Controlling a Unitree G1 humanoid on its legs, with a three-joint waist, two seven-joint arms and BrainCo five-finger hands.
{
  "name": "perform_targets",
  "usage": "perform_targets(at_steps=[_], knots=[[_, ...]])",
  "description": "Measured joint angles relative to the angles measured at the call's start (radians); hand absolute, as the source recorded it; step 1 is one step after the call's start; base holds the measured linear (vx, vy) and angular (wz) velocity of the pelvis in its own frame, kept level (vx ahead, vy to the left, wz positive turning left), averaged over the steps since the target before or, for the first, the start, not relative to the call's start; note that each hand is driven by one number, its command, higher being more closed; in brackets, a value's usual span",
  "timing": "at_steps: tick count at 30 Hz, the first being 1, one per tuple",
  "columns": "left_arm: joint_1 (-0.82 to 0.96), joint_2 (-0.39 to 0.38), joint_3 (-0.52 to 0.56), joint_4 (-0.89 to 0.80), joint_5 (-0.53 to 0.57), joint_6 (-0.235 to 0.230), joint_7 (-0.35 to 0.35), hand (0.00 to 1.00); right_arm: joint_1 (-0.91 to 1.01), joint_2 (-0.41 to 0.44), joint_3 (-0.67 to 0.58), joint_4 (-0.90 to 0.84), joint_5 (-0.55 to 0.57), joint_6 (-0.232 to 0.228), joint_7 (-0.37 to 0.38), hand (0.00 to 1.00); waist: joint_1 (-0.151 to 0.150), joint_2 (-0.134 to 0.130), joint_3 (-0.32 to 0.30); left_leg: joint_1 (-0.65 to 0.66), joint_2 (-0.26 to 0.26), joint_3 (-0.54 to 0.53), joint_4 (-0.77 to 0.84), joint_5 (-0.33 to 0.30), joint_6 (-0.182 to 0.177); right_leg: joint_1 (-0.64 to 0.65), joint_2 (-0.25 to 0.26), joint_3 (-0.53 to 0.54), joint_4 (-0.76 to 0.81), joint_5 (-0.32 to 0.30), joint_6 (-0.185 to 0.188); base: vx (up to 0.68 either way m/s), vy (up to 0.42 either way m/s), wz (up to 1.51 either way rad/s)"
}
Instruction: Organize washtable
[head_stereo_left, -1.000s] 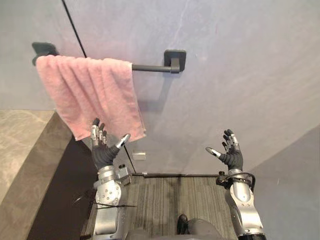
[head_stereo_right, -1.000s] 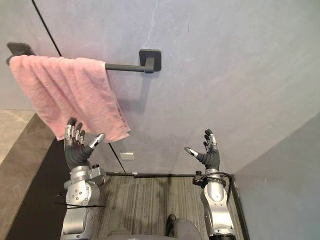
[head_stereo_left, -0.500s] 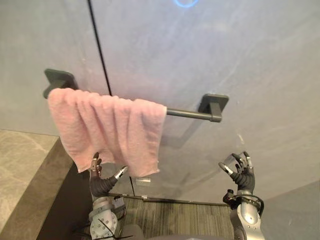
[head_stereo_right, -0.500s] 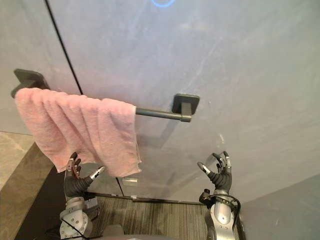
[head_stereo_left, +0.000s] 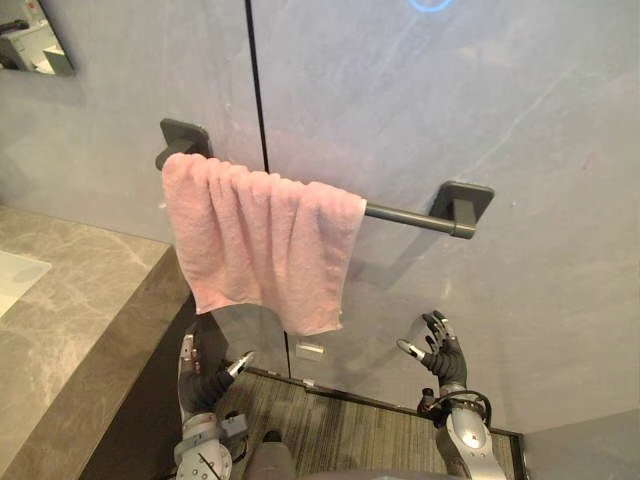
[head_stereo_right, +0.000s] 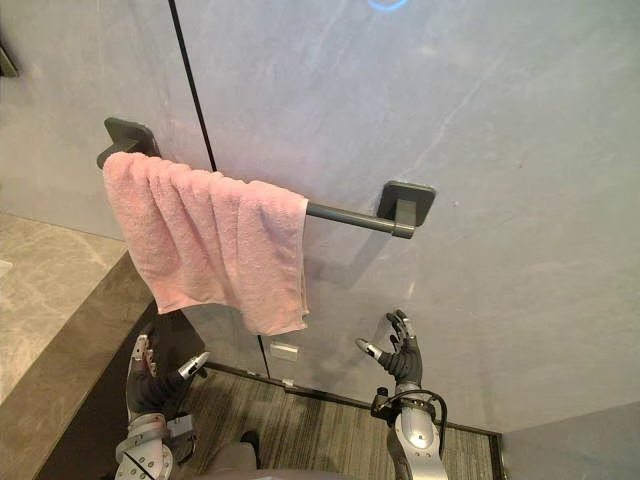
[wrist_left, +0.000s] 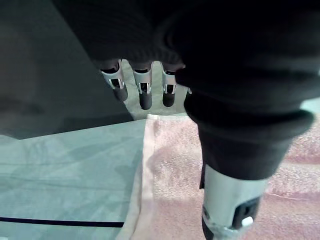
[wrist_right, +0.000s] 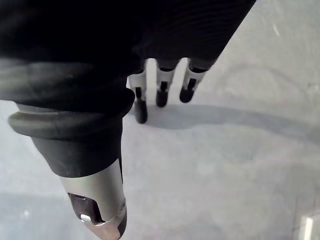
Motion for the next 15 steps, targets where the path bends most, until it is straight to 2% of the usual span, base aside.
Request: perform_targets(at_steps=[4,7,10,15], knots=[[-0.002,0.002,-0.002,-0.001,-0.03,0.003,-0.006,0.0,-0.03,0.0,0.058,0.031,-0.031,0.019,-0.017,0.0,-0.001,-0.003,0.002,0.019,-0.001,0.0,-0.028,0.011,-0.001,0.002,-0.001,0.006,-0.001,0.0,0.0,0.01,-0.011,-0.04],[-0.014,0.01,-0.012,-0.034,-0.025,0.003,-0.015,0.0,-0.107,-0.009,0.119,0.132,-0.032,0.021,-0.016,0.0,-0.001,-0.004,0.002,0.042,0.002,0.0,-0.07,0.034,-0.01,0.005,0.005,0.008,-0.006,0.002,-0.004,-0.02,-0.035,-0.01],[-0.048,0.018,0.014,-0.09,0.019,0.0,0.014,0.0,-0.193,-0.013,0.168,0.231,-0.042,0.023,-0.011,0.0,0.001,0.003,0.006,0.059,0.012,0.0,-0.083,0.042,-0.017,0.021,0.02,0.007,-0.019,0.009,-0.014,-0.05,-0.044,0.0],[-0.087,0.027,0.12,-0.234,0.06,-0.007,0.122,0.0,-0.245,-0.011,0.191,0.269,-0.066,0.028,0.025,0.0,0.003,0.011,0.011,0.077,0.022,-0.005,-0.112,0.064,-0.019,0.038,0.038,0.006,-0.045,0.022,-0.023,-0.02,-0.028,0.01]])
